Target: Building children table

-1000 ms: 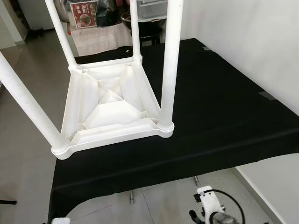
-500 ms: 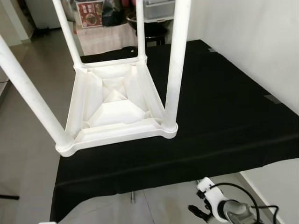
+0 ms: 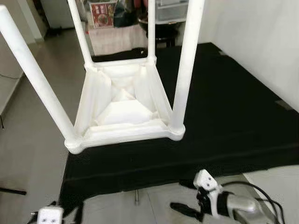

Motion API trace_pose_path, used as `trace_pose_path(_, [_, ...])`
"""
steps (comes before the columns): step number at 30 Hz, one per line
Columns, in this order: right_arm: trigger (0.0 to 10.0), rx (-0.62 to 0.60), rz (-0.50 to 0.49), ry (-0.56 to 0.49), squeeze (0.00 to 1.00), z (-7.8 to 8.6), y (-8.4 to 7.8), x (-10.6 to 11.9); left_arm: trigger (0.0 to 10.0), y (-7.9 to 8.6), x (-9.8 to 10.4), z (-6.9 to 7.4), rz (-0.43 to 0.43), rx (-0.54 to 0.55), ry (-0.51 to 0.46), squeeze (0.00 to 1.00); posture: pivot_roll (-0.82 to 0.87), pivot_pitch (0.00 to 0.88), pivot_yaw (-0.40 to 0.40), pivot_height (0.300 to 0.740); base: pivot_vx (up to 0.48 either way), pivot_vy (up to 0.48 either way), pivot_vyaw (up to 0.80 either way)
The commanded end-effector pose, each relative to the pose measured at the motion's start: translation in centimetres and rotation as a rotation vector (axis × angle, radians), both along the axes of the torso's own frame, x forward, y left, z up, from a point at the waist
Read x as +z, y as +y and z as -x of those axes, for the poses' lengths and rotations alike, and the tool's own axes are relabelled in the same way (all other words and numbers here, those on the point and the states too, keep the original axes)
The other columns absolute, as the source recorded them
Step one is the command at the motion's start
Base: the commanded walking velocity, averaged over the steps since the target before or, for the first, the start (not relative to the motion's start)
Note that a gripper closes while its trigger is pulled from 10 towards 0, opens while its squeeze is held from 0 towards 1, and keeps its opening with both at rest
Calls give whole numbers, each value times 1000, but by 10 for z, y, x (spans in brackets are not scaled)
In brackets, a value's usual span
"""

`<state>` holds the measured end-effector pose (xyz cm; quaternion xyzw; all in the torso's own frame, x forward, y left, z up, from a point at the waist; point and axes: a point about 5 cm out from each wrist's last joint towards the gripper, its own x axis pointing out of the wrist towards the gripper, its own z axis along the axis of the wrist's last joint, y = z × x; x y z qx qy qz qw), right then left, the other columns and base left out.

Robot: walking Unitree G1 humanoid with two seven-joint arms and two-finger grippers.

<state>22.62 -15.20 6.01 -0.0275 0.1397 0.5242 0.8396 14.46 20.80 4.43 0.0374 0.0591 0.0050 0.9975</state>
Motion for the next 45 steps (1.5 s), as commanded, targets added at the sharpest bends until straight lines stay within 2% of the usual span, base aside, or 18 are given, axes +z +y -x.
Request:
trace_pose_path(1, [10000, -43, -39, -23, 0, 0, 16, 3, 10000, -13, 8, -1, -5, -37, 1, 0, -58, 7, 14, 740, 0, 0, 0])
trace_pose_path(2, [10000, -43, -39, -23, 0, 0, 16, 3, 10000, -13, 8, -1, -5, -37, 1, 0, -58, 7, 14, 740, 0, 0, 0])
trace_pose_path(4, [10000, -192, -66, -51, 0, -10, 27, 4, 10000, -24, 17, -4, 4, -50, -19, 0, -54, 1, 14, 740, 0, 0, 0])
trace_pose_path(5, [10000, -192, -66, -51, 0, -10, 27, 4, 10000, -24, 17, -4, 4, -50, -19, 0, -54, 1, 14, 740, 0, 0, 0])
trace_pose_path(7, [10000, -395, -94, -88, 0, -21, 35, 6, 10000, -36, 24, -13, 14, -42, -49, 0, -53, 0, 25, 740, 0, 0, 794])
trace_pose_path(8, [10000, -439, -110, -96, 0, -23, 38, 8, 10000, -39, 26, -16, 15, -37, -55, 0, -53, 0, 25, 740, 0, 0, 794])
trace_pose_path(12, [10000, -465, -102, -99, 0, -23, 39, 10, 10000, -46, 28, -23, -24, -35, -49, 0, -53, 0, 24, 740, 0, 0, 794])
trace_pose_path(14, [10000, -534, -75, -92, 0, -28, 33, 9, 10000, -50, 26, -29, -45, -54, -41, 0, -43, 0, 18, 740, 0, 0, 791])
trace_pose_path(20, [10000, -583, -83, -75, 0, -31, 31, 10, 10000, -47, 29, -33, -30, -44, -40, 0, -42, 0, 14, 740, 0, 0, 792])
trace_pose_path(25, [10000, -661, -78, -74, 0, -38, 29, 11, 10000, -43, 37, -36, -16, -42, -61, 0, -47, 0, 20, 740, 67, 0, 0])
trace_pose_path(31, [10000, -653, -29, -148, 0, -38, 29, 15, 10000, -43, 40, -38, -12, -42, -64, 0, -47, 0, 21, 740, 390, 0, 800])
trace_pose_path(33, [10000, -640, -108, -119, 0, -36, 32, 17, 10000, -43, 40, -39, -17, -46, -64, 0, -47, 0, 21, 740, 398, 0, 800])
trace_pose_path(34, [10000, -640, -108, -119, 0, -36, 32, 17, 10000, -43, 40, -39, -17, -46, -64, 0, -47, 0, 21, 740, 398, 0, 800])
trace_pose_path(35, [10000, -645, -64, -114, 0, -37, 32, 14, 10000, -44, 40, -39, -14, -53, -64, 0, -51, 0, 22, 740, 394, 0, 0])
trace_pose_path(40, [10000, -621, -59, -86, 0, -38, 33, 12, 10000, -49, 40, -40, 0, -76, -58, 0, -57, 0, 22, 740, 387, 0, 0])
trace_pose_path(42, [10000, -613, -57, -82, 0, -37, 33, 12, 10000, -54, 39, -41, -4, -106, -45, 0, -56, 0, 22, 740, 0, 0, 0])
trace_pose_path(45, [10000, -604, -64, -76, 0, -36, 32, 12, 10000, -66, 39, -40, -5, -205, -30, 0, -59, 0, 23, 740, 0, 0, 0])
